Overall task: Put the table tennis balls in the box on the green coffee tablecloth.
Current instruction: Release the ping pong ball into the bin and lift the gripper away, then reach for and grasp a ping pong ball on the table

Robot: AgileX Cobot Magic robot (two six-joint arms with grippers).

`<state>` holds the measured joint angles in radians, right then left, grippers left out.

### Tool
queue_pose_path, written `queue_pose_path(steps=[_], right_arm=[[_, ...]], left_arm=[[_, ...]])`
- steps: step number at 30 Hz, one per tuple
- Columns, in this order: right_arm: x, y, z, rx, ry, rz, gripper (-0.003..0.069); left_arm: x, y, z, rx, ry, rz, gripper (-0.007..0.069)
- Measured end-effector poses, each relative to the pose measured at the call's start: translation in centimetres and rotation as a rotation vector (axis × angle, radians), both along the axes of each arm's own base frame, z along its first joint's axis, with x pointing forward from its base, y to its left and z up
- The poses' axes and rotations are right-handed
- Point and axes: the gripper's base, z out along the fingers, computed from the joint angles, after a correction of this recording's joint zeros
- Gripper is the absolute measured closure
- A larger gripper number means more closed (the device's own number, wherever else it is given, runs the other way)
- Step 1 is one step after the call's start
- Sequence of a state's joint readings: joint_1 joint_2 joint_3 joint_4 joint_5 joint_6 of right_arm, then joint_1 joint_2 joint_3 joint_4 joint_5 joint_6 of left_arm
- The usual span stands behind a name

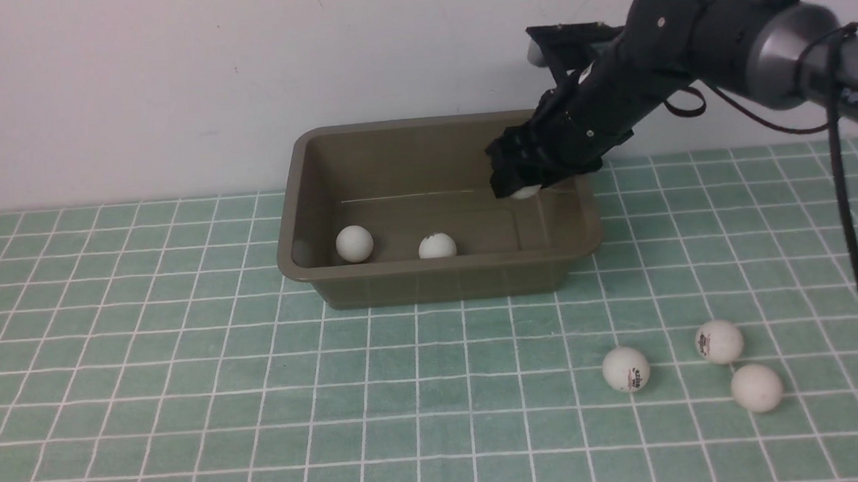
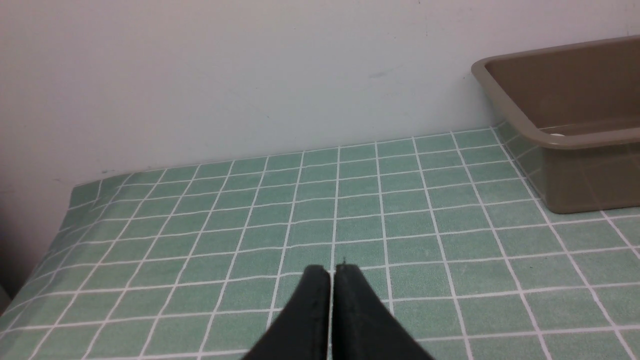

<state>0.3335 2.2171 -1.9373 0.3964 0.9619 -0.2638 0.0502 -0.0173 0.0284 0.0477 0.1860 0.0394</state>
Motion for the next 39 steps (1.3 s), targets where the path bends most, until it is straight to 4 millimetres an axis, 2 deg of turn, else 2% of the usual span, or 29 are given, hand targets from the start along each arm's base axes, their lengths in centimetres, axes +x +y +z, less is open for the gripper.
queue_pose_path(steps=[3, 6, 14, 16, 20, 22, 26, 28, 31, 32, 34, 39], right_arm=[[0.5, 0.6, -0.7, -0.017, 0.034, 0.027, 0.0208], [0.5, 0.8, -0.5, -0.028, 0.054, 0.050, 0.0169], [0.9, -0.1, 4.5, -0.099, -0.008, 0.045, 0.0160], [1.0, -1.4, 6.4, -0.137, -0.045, -0.037, 0.0160], [0.8, -3.6, 8.6, -0.191, -0.084, -0.145, 0.0160], [0.1, -4.3, 10.1, -0.191, -0.105, -0.172, 0.0160], [-2.7, -5.2, 12.3, -0.190, -0.100, -0.181, 0.0160], [-3.8, -5.6, 12.3, -0.200, -0.077, -0.178, 0.0160], [-5.8, -6.3, 10.6, -0.247, 0.003, -0.169, 0.0160], [-6.3, -6.5, 9.8, -0.270, 0.033, -0.165, 0.0160], [-7.5, -7.1, 6.6, -0.339, 0.132, -0.151, 0.0160], [-8.5, -7.8, 3.1, -0.414, 0.214, -0.133, 0.0160]], left_arm=[[0.0, 0.0, 0.0, 0.000, 0.000, 0.000, 0.0632], [0.0, 0.0, 0.0, 0.000, 0.000, 0.000, 0.0632], [0.0, 0.0, 0.0, 0.000, 0.000, 0.000, 0.0632], [0.0, 0.0, 0.0, 0.000, 0.000, 0.000, 0.0632], [0.0, 0.0, 0.0, 0.000, 0.000, 0.000, 0.0632], [0.0, 0.0, 0.0, 0.000, 0.000, 0.000, 0.0632], [0.0, 0.0, 0.0, 0.000, 0.000, 0.000, 0.0632], [0.0, 0.0, 0.0, 0.000, 0.000, 0.000, 0.0632], [0.0, 0.0, 0.0, 0.000, 0.000, 0.000, 0.0632], [0.0, 0.0, 0.0, 0.000, 0.000, 0.000, 0.0632], [0.0, 0.0, 0.0, 0.000, 0.000, 0.000, 0.0632], [0.0, 0.0, 0.0, 0.000, 0.000, 0.000, 0.0632]])
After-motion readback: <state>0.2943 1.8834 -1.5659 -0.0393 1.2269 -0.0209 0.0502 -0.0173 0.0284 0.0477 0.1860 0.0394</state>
